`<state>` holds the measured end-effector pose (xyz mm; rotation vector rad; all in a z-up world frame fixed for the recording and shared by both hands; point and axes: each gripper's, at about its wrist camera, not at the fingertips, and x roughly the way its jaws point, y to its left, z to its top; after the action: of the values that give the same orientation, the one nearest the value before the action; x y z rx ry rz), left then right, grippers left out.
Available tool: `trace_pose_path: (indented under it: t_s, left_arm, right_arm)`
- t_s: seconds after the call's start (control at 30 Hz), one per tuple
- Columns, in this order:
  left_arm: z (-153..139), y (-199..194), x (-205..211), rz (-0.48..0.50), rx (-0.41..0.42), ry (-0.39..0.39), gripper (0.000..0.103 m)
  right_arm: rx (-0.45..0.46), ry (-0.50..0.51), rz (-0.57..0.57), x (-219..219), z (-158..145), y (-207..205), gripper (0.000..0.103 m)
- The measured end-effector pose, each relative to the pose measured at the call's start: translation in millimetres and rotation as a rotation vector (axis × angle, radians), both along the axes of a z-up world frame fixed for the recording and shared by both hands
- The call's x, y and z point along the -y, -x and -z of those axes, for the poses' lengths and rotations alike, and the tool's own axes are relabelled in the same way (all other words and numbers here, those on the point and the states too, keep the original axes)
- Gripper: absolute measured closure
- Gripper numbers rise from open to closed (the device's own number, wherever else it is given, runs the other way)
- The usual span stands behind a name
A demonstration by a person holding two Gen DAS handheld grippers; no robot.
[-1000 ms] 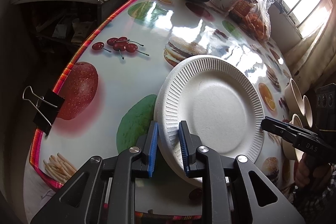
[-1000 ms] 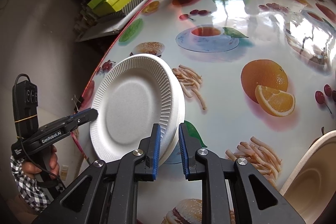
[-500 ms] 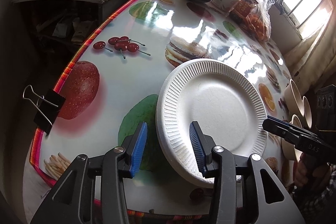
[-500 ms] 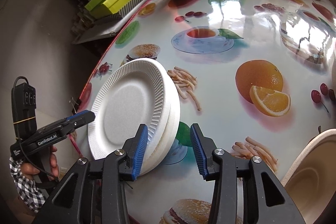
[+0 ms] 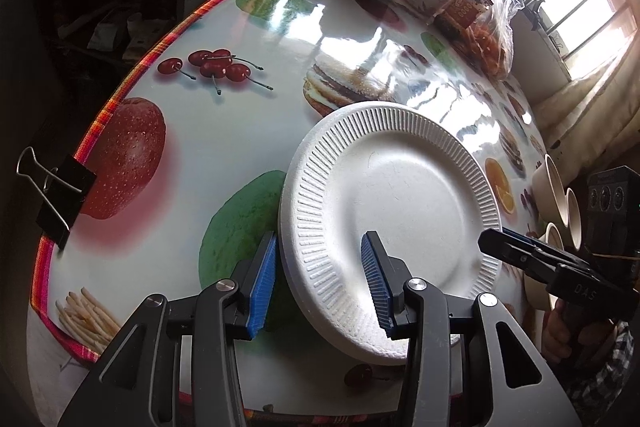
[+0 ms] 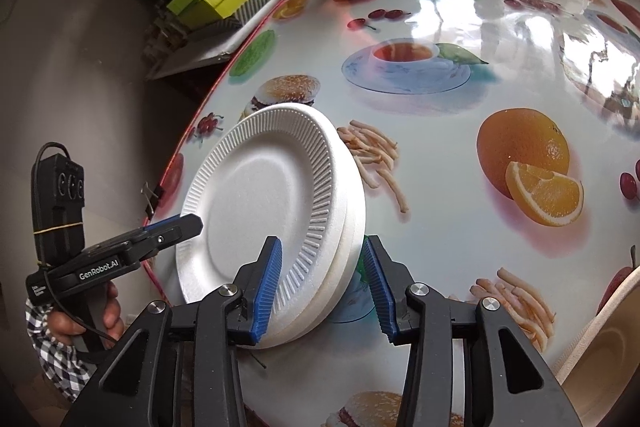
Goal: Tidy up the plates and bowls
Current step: 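Withdraw both open tools from the plate stack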
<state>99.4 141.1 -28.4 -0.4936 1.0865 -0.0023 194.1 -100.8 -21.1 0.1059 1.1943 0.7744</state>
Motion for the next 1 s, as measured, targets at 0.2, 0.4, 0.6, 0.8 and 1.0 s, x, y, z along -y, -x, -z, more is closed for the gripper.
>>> trace_pose_path:
  t_s: [0.2,0.4,0.6,0.8,1.0]
  left_arm:
    - [-0.4,-6.5,-0.3,-0.002,-0.001,-0.003,0.059]
    - [-1.0,-20.7,3.8,0.012,-0.007,-0.017,0.059]
    - [-1.8,-41.1,7.6,0.029,-0.01,-0.019,0.059]
    - [-2.7,-62.5,13.2,0.053,-0.019,-0.035,0.059]
    - [-4.1,-78.3,18.1,0.074,-0.02,-0.046,0.059]
  right_arm:
    - [-0.014,0.006,0.015,2.7,1.5,-9.1,0.071]
    - [-0.004,0.03,0.031,1.8,-2.3,-19.0,0.071]
    - [-0.006,0.048,0.065,5.1,-2.5,-32.8,0.071]
    - [-0.001,0.054,0.096,9.7,-3.8,-46.1,0.071]
    - [-0.001,0.056,0.12,14.7,-3.7,-60.0,0.071]
